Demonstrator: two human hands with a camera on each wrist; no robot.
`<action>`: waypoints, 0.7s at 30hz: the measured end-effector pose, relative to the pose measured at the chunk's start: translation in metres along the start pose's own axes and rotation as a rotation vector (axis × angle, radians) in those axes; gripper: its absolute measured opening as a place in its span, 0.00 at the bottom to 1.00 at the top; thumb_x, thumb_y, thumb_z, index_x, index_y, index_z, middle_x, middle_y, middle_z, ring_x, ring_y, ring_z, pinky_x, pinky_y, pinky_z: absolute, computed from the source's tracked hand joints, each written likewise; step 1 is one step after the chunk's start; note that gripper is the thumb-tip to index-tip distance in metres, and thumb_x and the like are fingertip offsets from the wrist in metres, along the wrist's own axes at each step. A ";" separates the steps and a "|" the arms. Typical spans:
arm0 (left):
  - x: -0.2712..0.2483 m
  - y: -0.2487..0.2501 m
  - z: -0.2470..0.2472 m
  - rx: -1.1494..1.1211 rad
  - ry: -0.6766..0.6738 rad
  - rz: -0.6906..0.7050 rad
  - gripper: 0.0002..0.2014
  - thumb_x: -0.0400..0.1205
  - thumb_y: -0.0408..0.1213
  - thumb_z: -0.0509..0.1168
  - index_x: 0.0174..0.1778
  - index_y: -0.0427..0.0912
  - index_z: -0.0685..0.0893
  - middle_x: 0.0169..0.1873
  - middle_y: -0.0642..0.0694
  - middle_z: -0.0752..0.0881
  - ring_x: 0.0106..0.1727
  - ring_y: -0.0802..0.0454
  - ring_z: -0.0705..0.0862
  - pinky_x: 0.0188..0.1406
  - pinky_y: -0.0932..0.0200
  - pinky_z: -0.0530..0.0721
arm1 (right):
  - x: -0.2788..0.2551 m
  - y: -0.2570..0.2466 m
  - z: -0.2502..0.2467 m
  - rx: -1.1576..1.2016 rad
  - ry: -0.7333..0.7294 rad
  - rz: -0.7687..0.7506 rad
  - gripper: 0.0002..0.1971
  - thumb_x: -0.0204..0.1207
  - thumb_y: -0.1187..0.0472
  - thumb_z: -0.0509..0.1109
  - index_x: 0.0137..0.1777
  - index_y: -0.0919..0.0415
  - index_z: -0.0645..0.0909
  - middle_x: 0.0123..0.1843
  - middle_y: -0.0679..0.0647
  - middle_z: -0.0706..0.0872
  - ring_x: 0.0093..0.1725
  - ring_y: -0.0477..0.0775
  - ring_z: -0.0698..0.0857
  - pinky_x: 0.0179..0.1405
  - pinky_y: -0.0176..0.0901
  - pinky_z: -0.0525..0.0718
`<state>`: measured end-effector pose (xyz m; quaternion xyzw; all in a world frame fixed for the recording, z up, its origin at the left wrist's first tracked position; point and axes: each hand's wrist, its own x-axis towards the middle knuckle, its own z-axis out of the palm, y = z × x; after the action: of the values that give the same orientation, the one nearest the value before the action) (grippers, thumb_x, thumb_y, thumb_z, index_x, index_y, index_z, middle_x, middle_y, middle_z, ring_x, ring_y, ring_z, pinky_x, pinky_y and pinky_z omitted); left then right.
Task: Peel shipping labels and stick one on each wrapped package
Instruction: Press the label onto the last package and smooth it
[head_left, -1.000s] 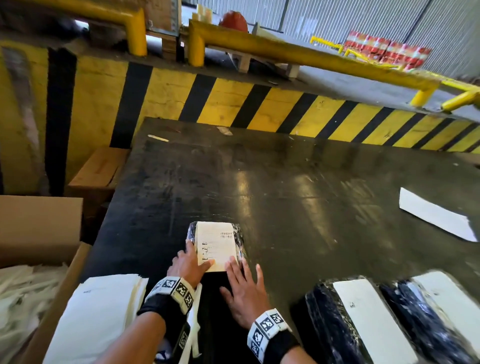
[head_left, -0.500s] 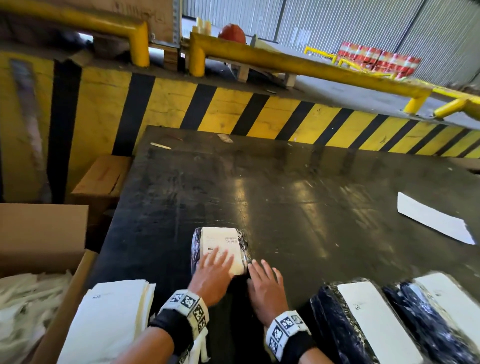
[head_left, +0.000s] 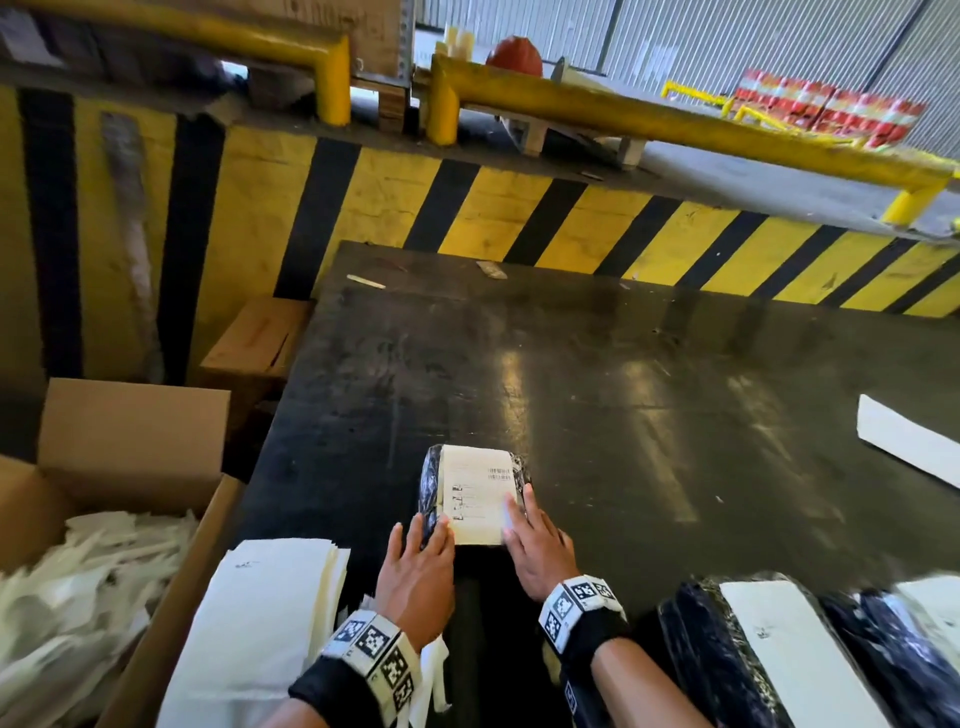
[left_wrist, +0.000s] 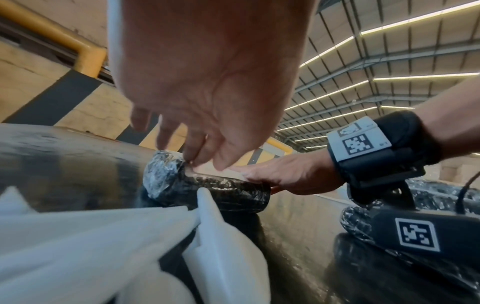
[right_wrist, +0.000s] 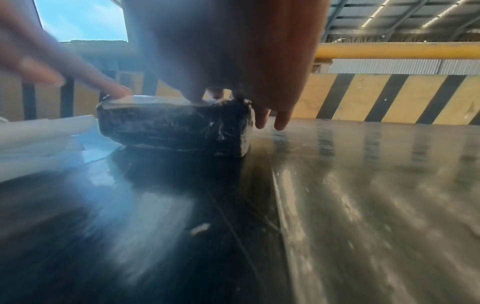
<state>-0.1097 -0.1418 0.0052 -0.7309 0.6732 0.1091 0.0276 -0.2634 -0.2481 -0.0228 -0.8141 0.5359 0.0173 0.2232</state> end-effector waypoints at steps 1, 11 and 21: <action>0.003 0.002 -0.003 -0.038 0.052 -0.005 0.27 0.86 0.40 0.49 0.82 0.38 0.58 0.83 0.44 0.58 0.85 0.40 0.47 0.82 0.42 0.43 | 0.001 0.001 0.000 0.001 -0.003 0.001 0.25 0.86 0.49 0.45 0.83 0.44 0.48 0.86 0.47 0.39 0.83 0.50 0.52 0.78 0.61 0.56; 0.031 -0.005 -0.006 -0.105 0.021 0.045 0.26 0.88 0.48 0.44 0.84 0.47 0.52 0.84 0.52 0.53 0.85 0.45 0.42 0.81 0.40 0.38 | 0.001 0.003 0.001 0.024 -0.030 0.014 0.26 0.86 0.48 0.44 0.83 0.42 0.44 0.85 0.45 0.35 0.83 0.49 0.54 0.78 0.61 0.55; 0.063 0.004 -0.020 -0.139 0.044 0.158 0.25 0.88 0.48 0.44 0.81 0.45 0.62 0.84 0.47 0.56 0.85 0.44 0.46 0.82 0.41 0.44 | -0.001 0.003 0.002 0.011 -0.034 0.000 0.38 0.71 0.32 0.29 0.82 0.41 0.43 0.85 0.47 0.33 0.83 0.49 0.54 0.77 0.60 0.58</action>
<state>-0.1069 -0.2079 0.0128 -0.6779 0.7199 0.1413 -0.0464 -0.2660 -0.2476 -0.0249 -0.8124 0.5321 0.0280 0.2366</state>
